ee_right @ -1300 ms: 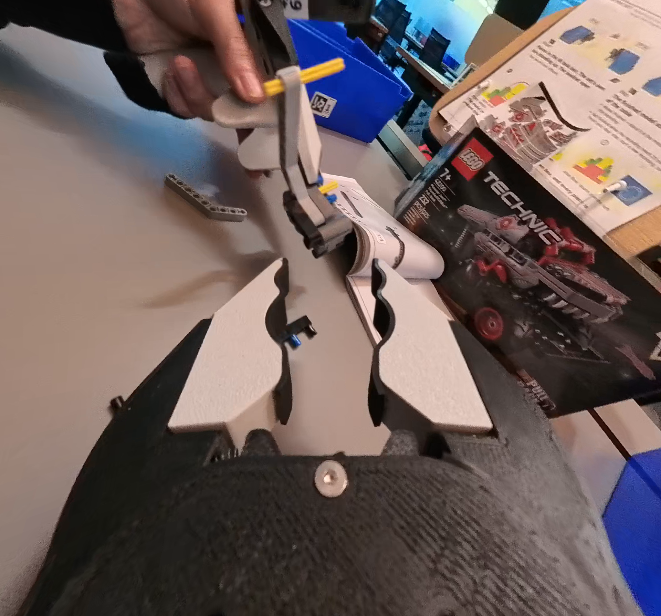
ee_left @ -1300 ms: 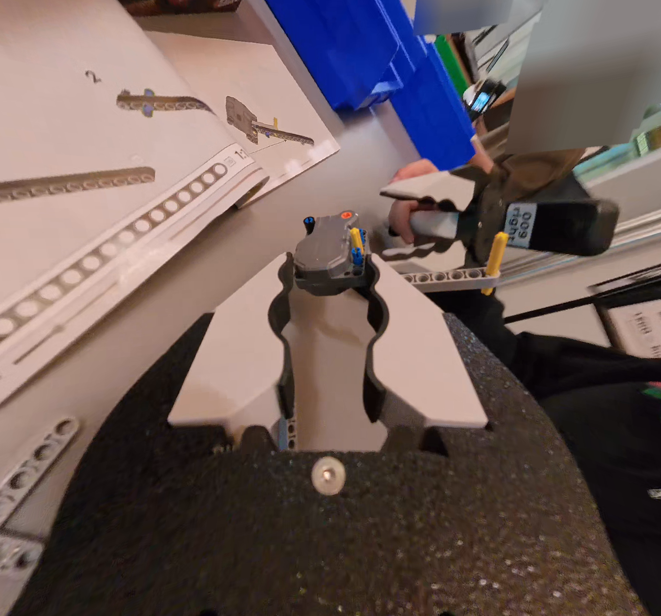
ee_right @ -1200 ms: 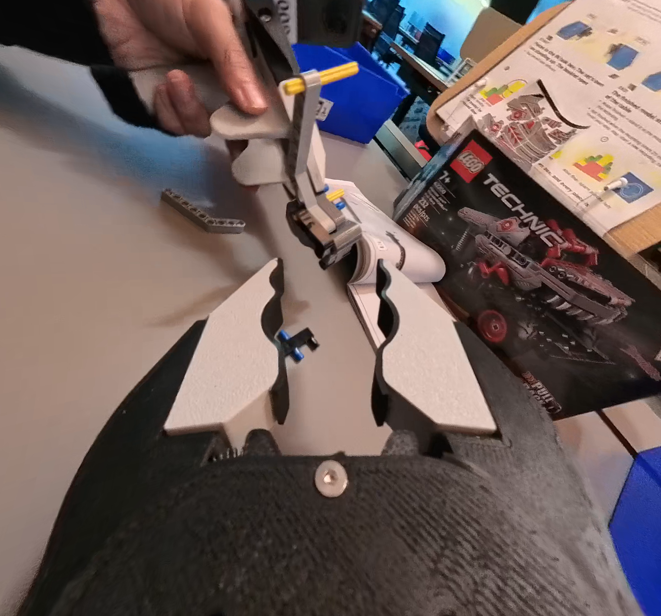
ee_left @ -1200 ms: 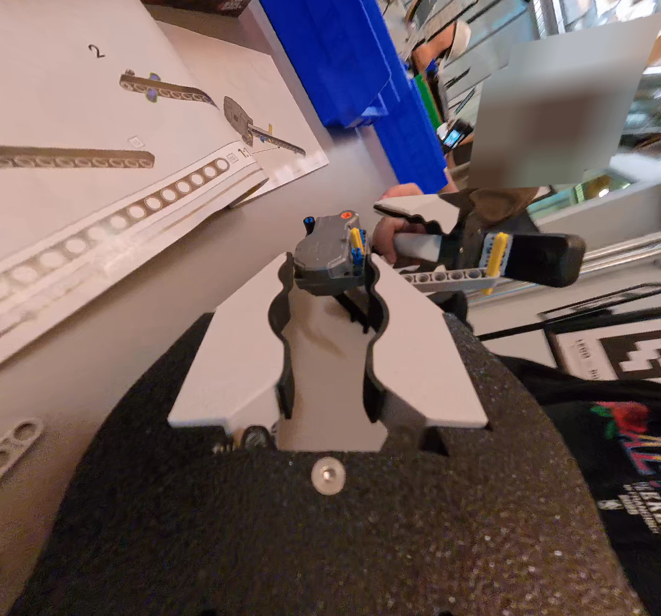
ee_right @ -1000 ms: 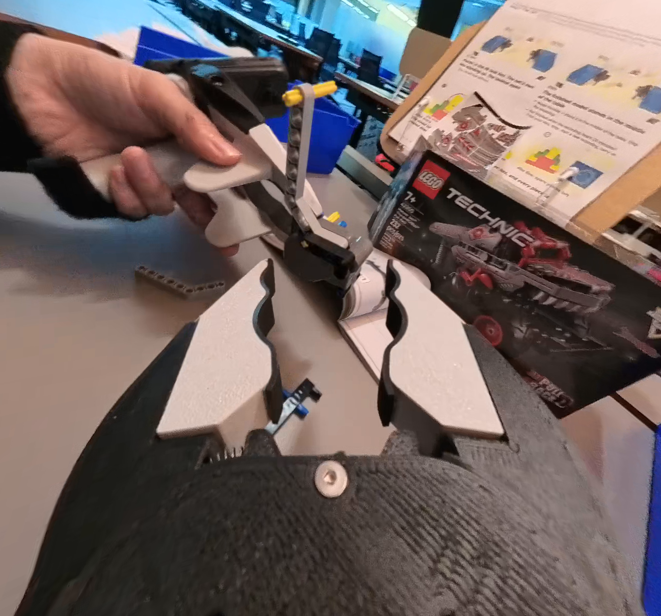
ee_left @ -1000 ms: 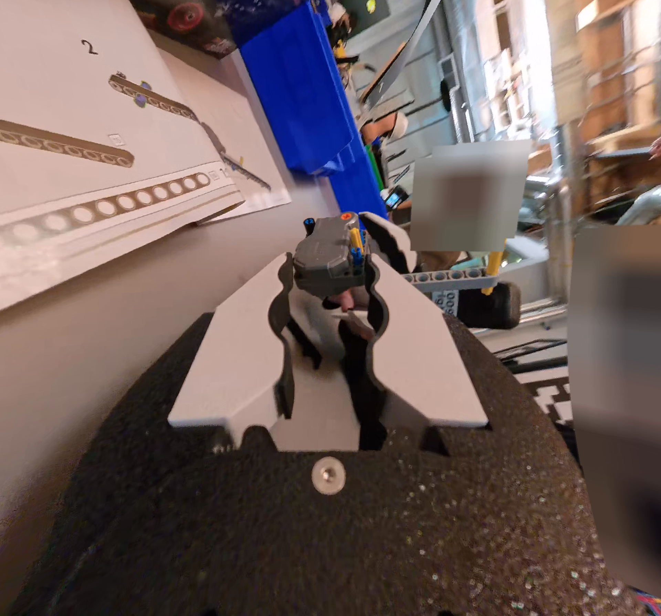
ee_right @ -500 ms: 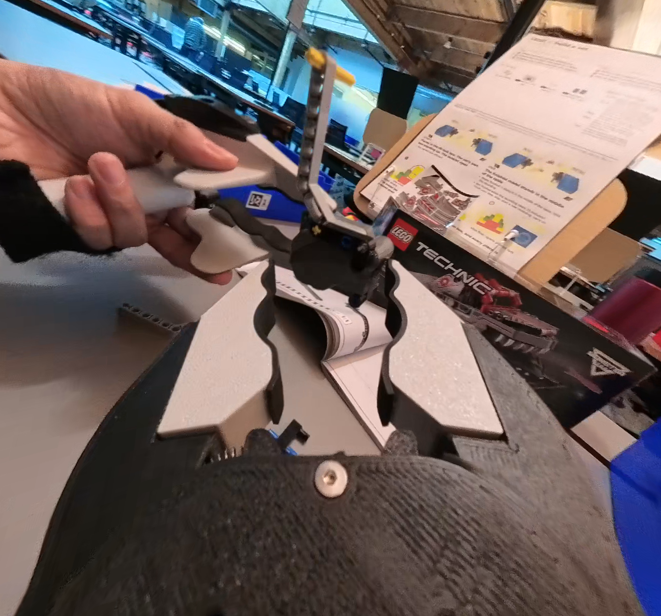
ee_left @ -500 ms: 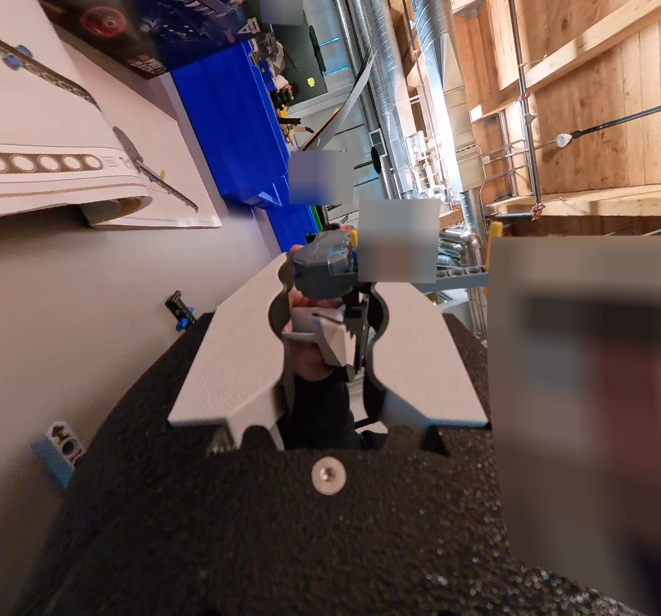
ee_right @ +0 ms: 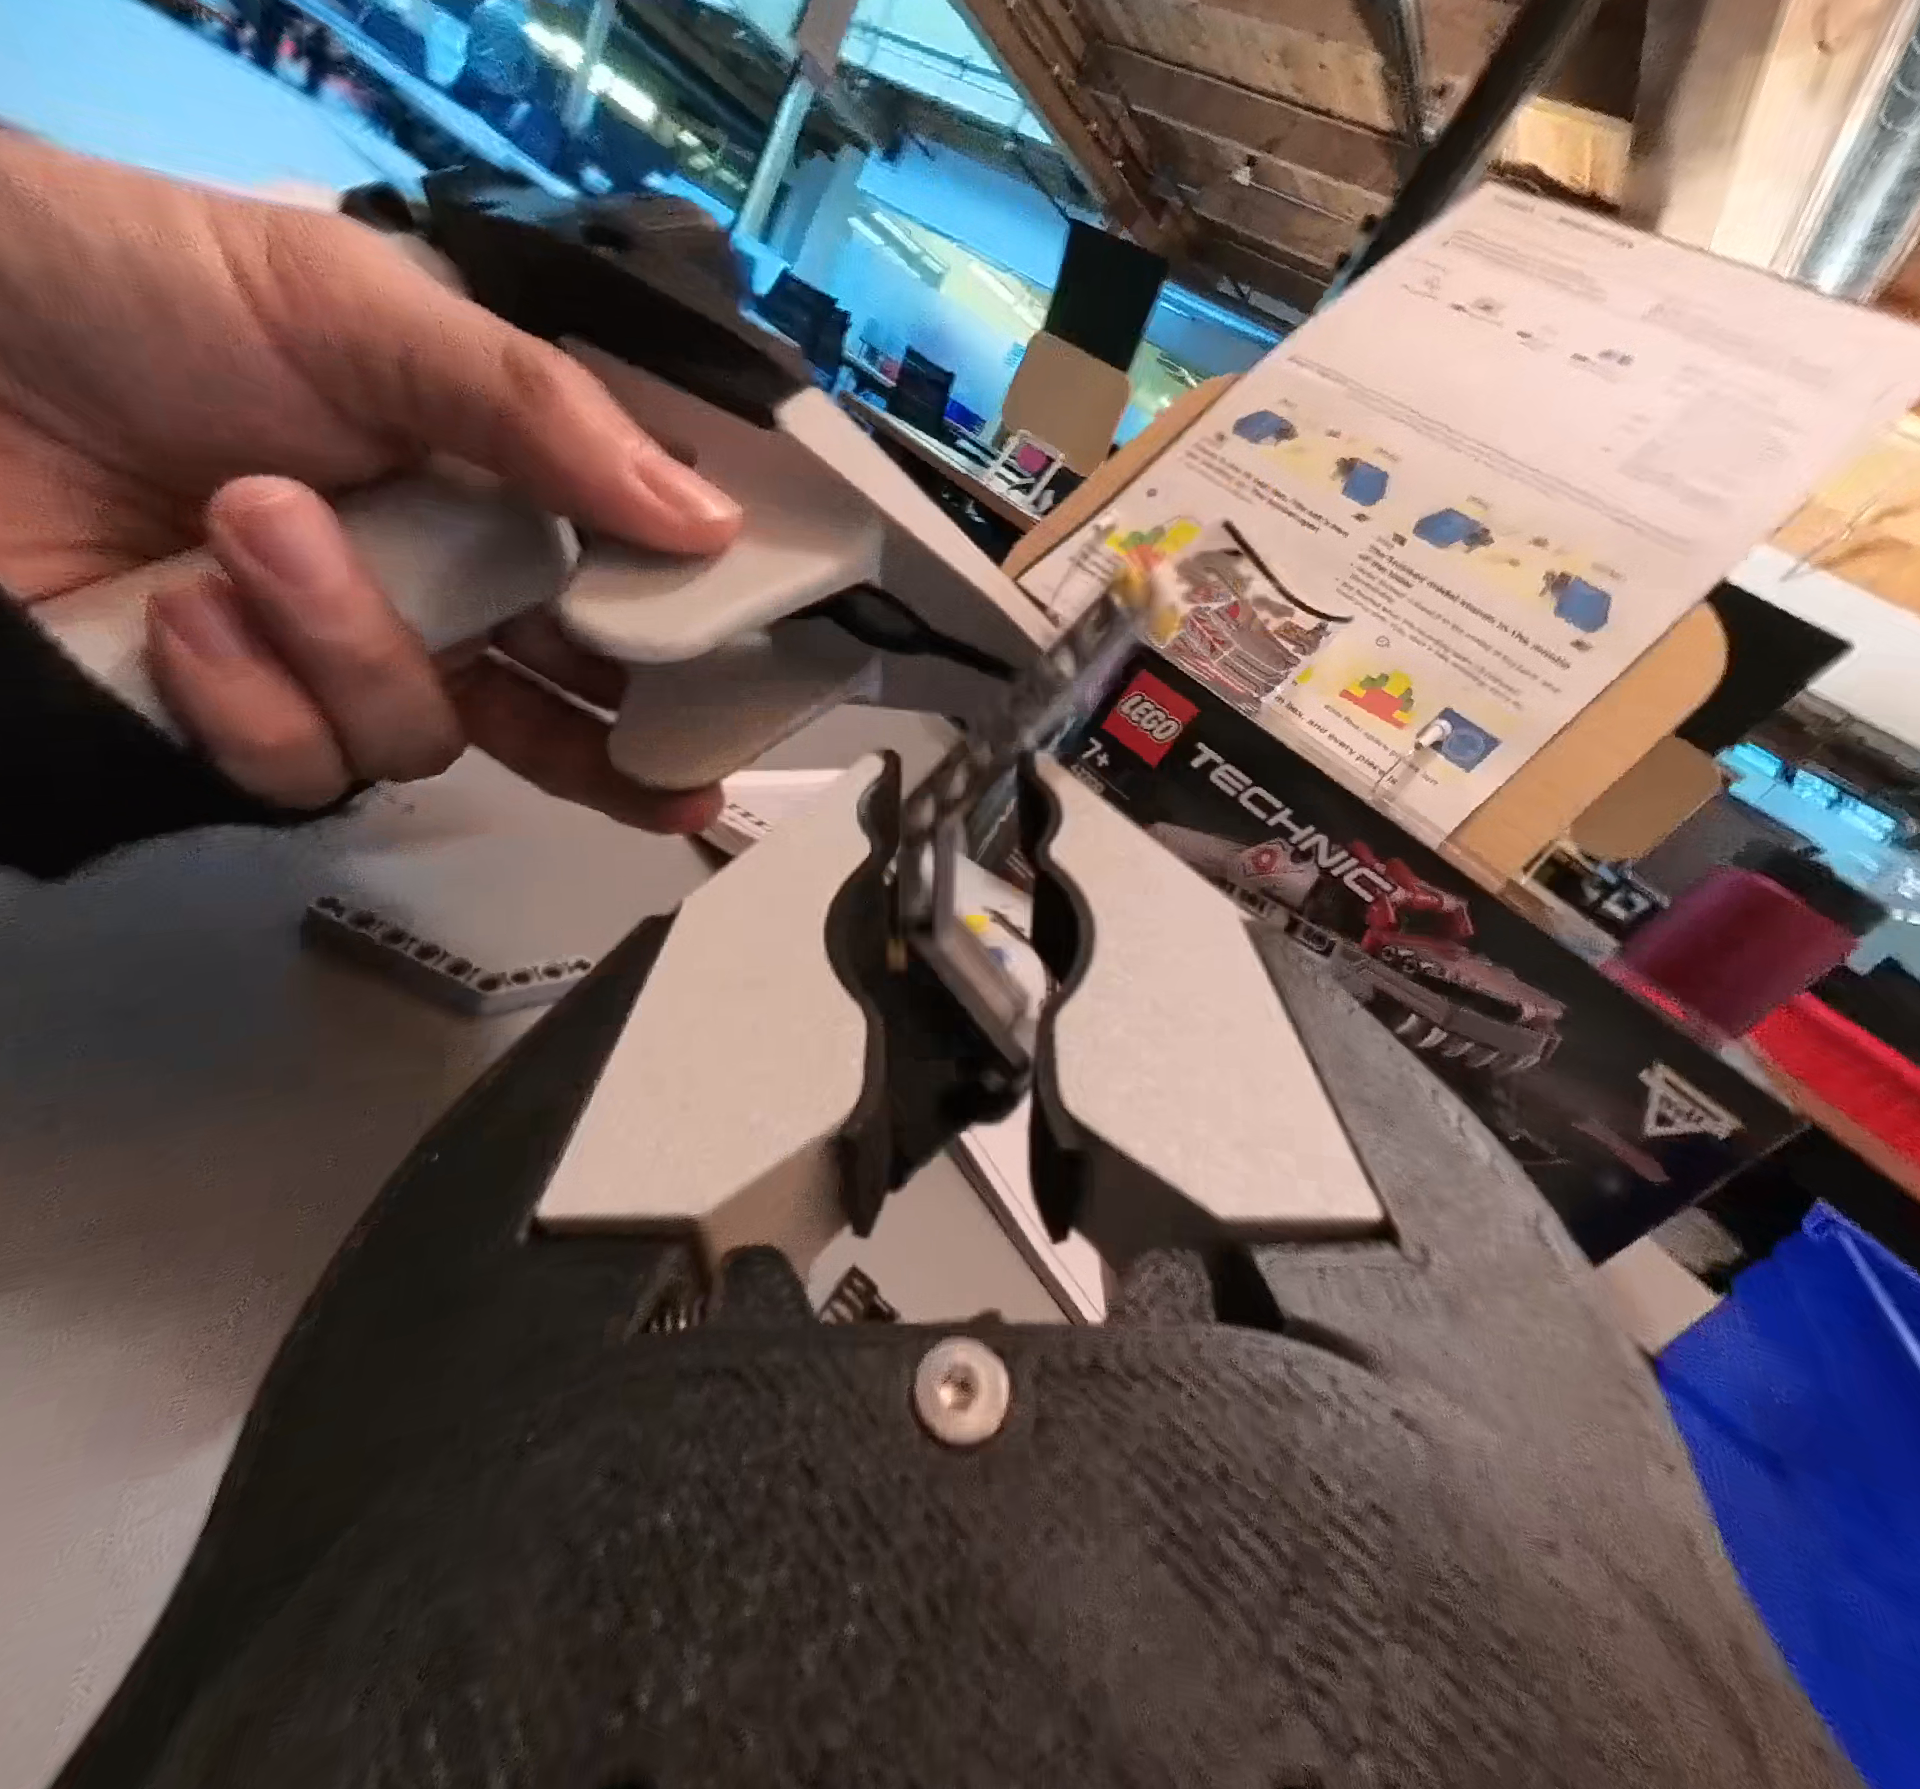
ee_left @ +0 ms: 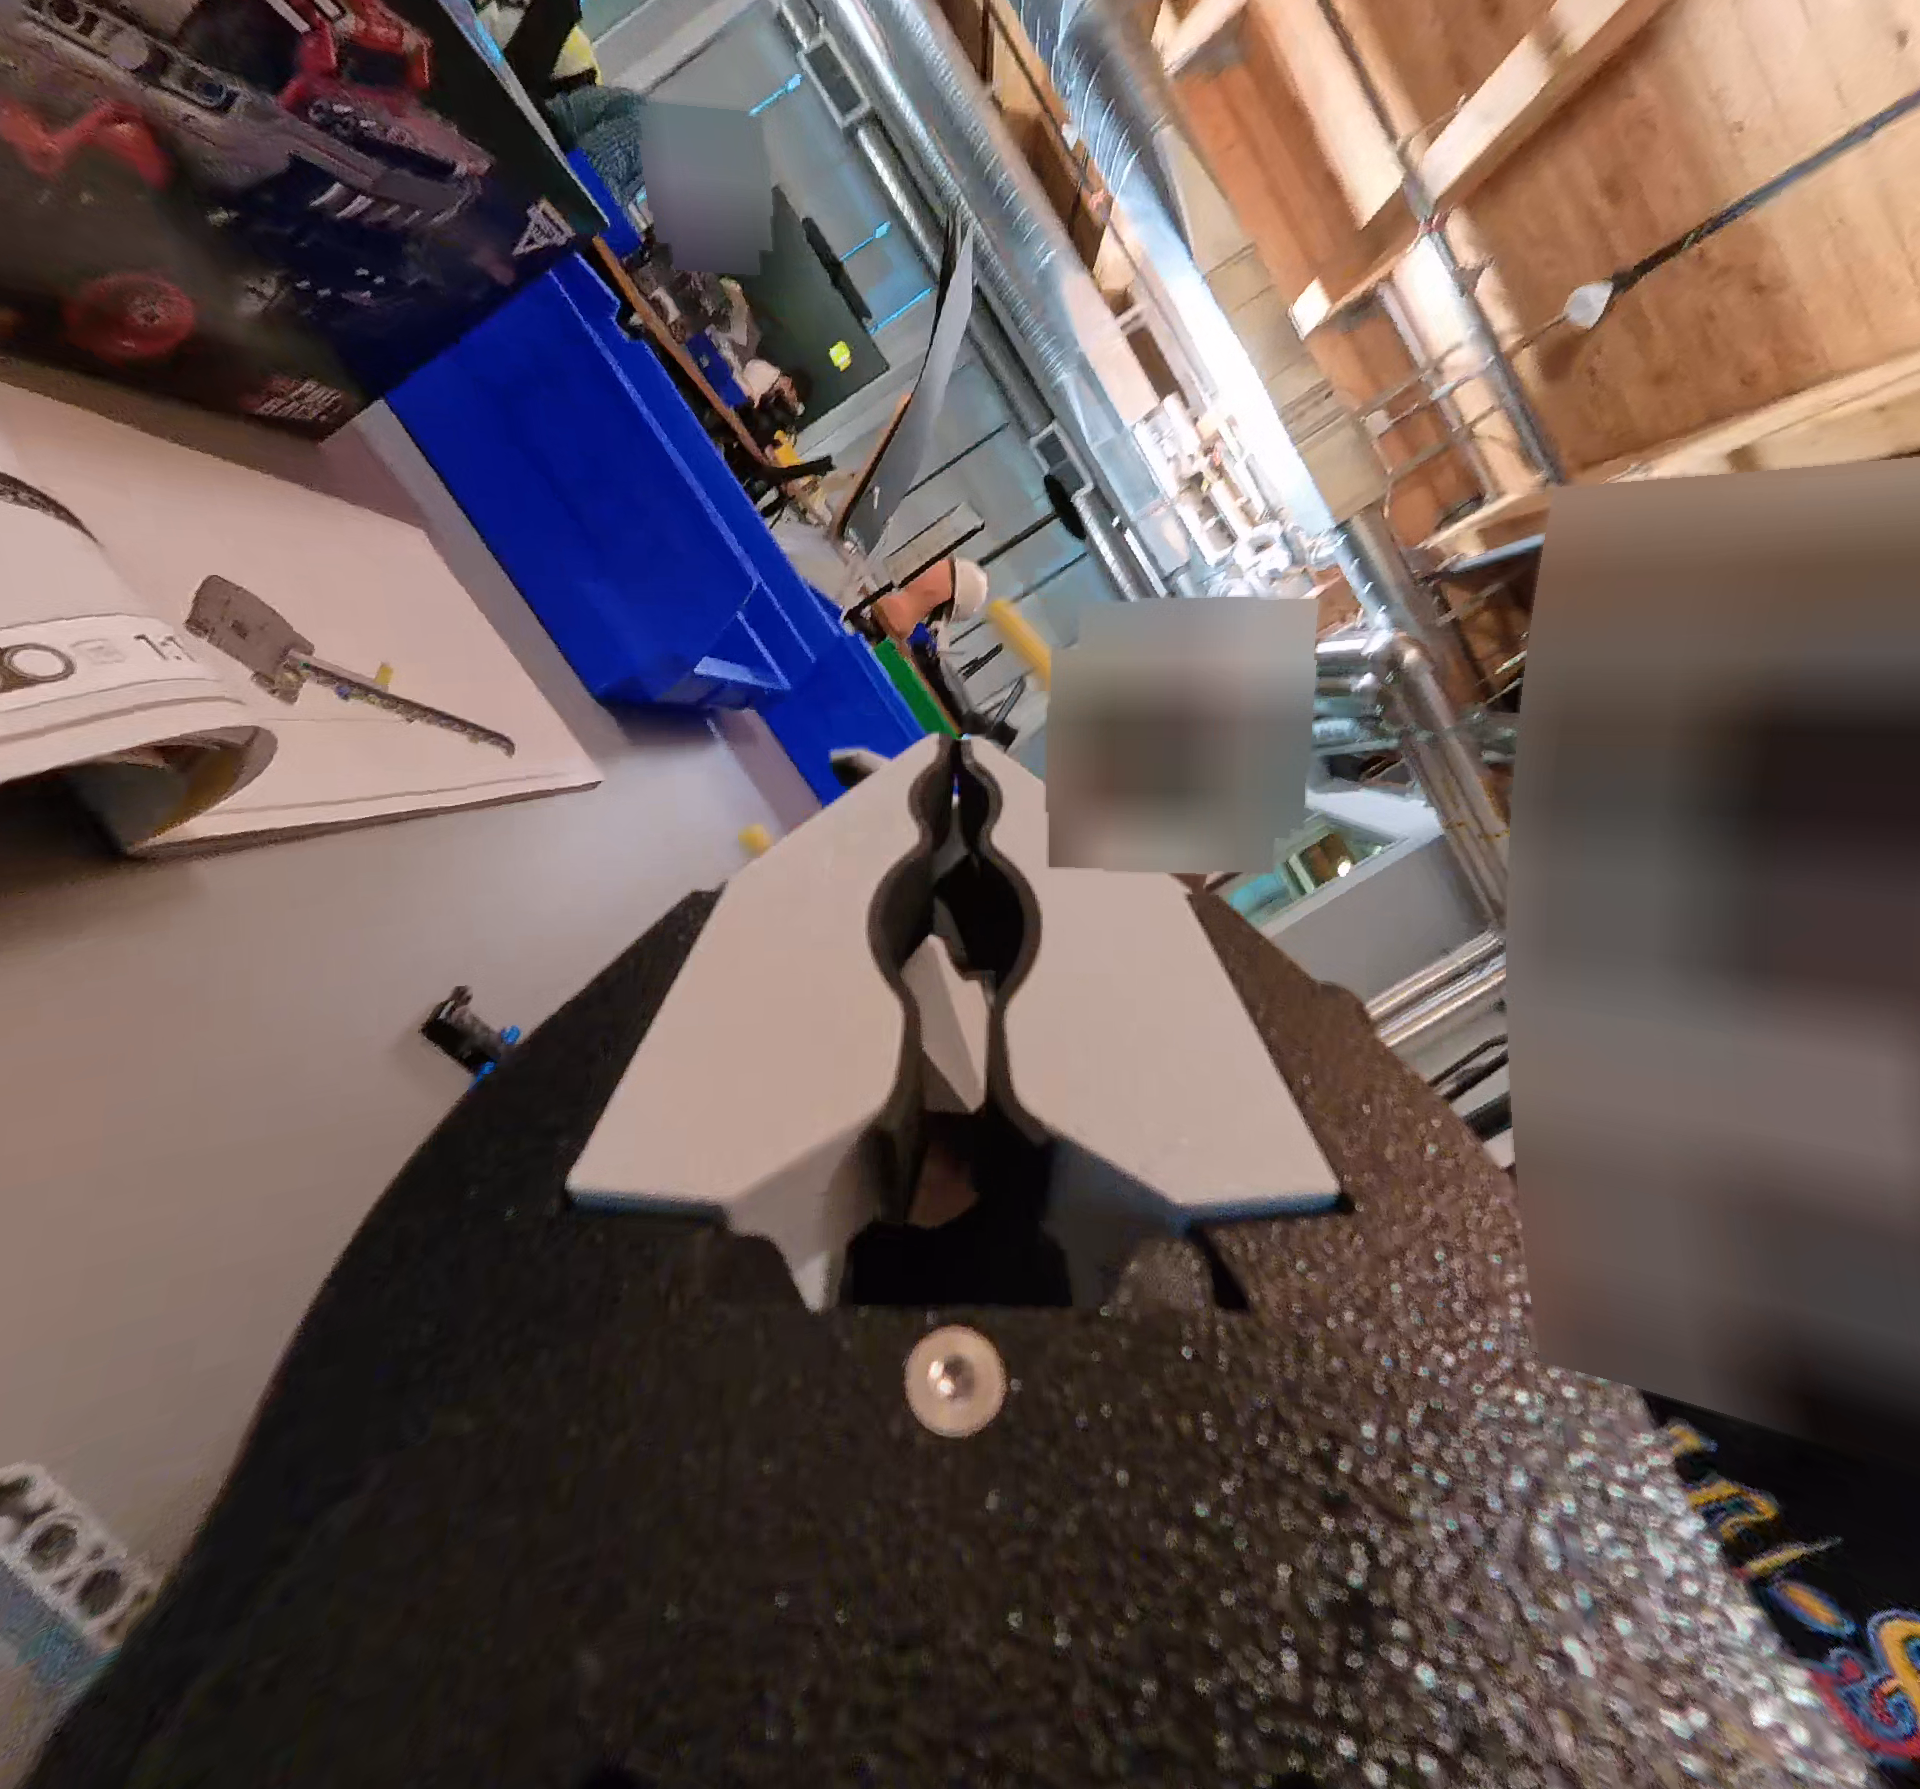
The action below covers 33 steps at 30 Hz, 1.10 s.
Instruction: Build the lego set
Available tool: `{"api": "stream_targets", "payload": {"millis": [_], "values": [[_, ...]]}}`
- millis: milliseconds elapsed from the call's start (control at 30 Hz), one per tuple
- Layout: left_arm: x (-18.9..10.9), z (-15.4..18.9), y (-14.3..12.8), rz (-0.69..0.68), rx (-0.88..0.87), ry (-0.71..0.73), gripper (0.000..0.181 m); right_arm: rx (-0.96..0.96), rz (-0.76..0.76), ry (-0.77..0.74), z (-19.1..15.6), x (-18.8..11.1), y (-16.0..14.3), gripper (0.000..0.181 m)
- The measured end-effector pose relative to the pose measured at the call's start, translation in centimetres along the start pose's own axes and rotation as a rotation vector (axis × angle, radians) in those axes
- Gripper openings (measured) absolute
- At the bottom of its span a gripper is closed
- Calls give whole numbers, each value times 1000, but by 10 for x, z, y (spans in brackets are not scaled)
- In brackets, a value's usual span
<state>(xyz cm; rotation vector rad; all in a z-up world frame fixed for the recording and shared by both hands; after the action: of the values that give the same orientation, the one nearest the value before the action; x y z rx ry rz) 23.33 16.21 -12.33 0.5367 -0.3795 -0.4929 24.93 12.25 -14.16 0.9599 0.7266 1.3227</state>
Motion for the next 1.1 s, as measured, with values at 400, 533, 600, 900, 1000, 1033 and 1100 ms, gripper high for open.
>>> {"api": "stream_targets", "payload": {"millis": [400,533,600,900,1000,1033,1100], "values": [[-32,-25,4,-240,522,243,15,172,-80,186,-10,1,-19,6],[-38,-19,-1,-398,785,231,34,257,-25,248,-13,0,-13,7],[-41,-18,-6,-470,910,252,40,314,1,226,-8,0,-11,6],[-31,-20,-38,-516,1215,394,32,478,84,215,2,-3,-4,6],[-24,-21,-44,-515,1248,447,39,487,172,282,-2,-8,8,7],[-23,-23,-46,-534,1235,468,48,519,215,294,0,-10,12,6],[-20,-25,-50,-552,1195,483,65,610,290,337,3,-14,18,6]]}}
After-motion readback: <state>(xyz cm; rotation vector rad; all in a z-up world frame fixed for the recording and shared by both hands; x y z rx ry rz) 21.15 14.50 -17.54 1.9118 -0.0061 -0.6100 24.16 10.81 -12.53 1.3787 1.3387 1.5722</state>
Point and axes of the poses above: each gripper's, where its closed fingertips meet, x out along the fingers, y out of its top, z = x × y across the jaws, the point moved 4 cm from there along -x, back along the fingers, and after that the axes turned 4 degrees about x, right-handed, at the moved point
